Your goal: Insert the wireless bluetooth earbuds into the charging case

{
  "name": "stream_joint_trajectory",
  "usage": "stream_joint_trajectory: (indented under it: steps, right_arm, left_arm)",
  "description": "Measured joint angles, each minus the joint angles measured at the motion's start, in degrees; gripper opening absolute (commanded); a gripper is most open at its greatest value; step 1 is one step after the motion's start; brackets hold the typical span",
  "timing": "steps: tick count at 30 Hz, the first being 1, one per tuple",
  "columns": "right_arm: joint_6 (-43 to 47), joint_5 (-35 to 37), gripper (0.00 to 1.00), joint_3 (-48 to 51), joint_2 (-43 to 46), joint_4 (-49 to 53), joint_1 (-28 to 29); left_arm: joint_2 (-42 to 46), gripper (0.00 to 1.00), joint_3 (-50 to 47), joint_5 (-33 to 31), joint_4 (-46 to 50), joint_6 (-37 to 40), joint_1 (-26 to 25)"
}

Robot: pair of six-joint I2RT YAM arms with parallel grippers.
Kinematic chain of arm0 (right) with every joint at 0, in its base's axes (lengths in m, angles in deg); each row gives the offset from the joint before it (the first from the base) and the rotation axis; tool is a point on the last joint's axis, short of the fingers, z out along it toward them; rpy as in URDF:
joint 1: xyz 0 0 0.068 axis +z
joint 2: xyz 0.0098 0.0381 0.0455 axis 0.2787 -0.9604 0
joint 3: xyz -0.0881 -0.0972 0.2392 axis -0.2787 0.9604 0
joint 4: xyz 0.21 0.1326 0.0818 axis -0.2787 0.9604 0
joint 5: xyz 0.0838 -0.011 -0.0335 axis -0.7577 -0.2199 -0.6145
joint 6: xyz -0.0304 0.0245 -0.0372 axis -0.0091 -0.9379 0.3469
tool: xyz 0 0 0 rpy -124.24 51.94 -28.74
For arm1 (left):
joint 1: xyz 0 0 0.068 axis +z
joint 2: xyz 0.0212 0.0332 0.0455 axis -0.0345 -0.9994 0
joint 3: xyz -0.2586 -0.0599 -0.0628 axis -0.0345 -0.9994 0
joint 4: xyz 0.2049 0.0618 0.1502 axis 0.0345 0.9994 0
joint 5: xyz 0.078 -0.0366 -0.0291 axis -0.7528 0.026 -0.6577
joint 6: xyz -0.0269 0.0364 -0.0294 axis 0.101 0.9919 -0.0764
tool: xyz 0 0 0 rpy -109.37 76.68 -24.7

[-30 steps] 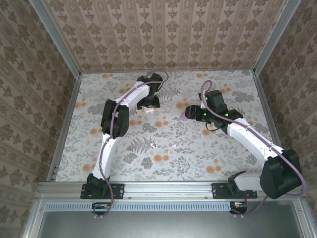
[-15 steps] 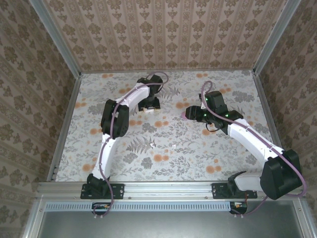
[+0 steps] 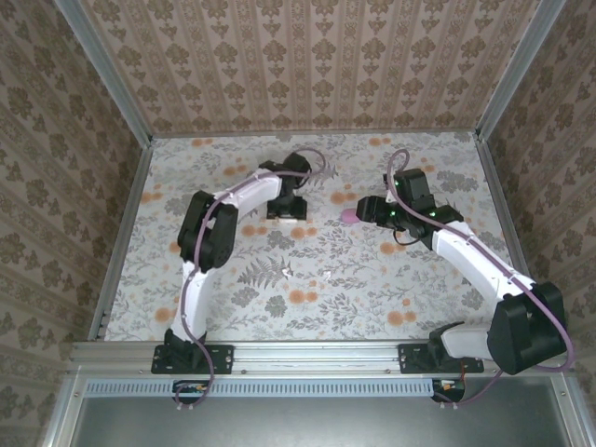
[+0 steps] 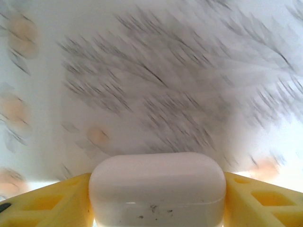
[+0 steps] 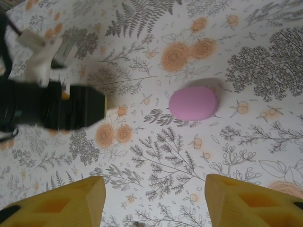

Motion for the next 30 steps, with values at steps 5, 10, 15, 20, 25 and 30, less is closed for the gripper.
stream_joint_trajectory:
  steps: [5,10,15,20,25,30]
  right_arm:
    - [-1.51,-5.53,0.59,0.02,-0.46,-0.04,-2.54]
    - [-3.67,-12.87,0.58,0.02,-2.71,-0.61,-3.54]
    - [-5.79,-19.82,0.58,0.02,-3.48,-3.02,-3.58]
    - [-7.19,-24.02,0.55,0.0,-3.32,-5.38,-3.58]
    - [-7.96,-27.06,0.54,0.02,-1.88,-8.55,-3.56]
    - [-7.78,-28.02,0.53,0.02,-0.35,-9.33,-3.41]
  left_arm:
    - [15.69,0.65,-19.47,1.62,-14.78,7.08,-5.99]
    - [26.38,0.65,-31.01,1.46,-31.08,15.45,-8.57]
    - [32.92,0.67,-39.82,1.22,-45.7,26.08,-11.34]
    - [37.11,0.67,-43.43,1.9,-54.21,34.91,-14.69]
    - [40.17,0.68,-44.17,2.6,-60.24,39.67,-14.86]
    - [40.94,0.68,-44.24,2.71,-61.99,41.46,-15.15]
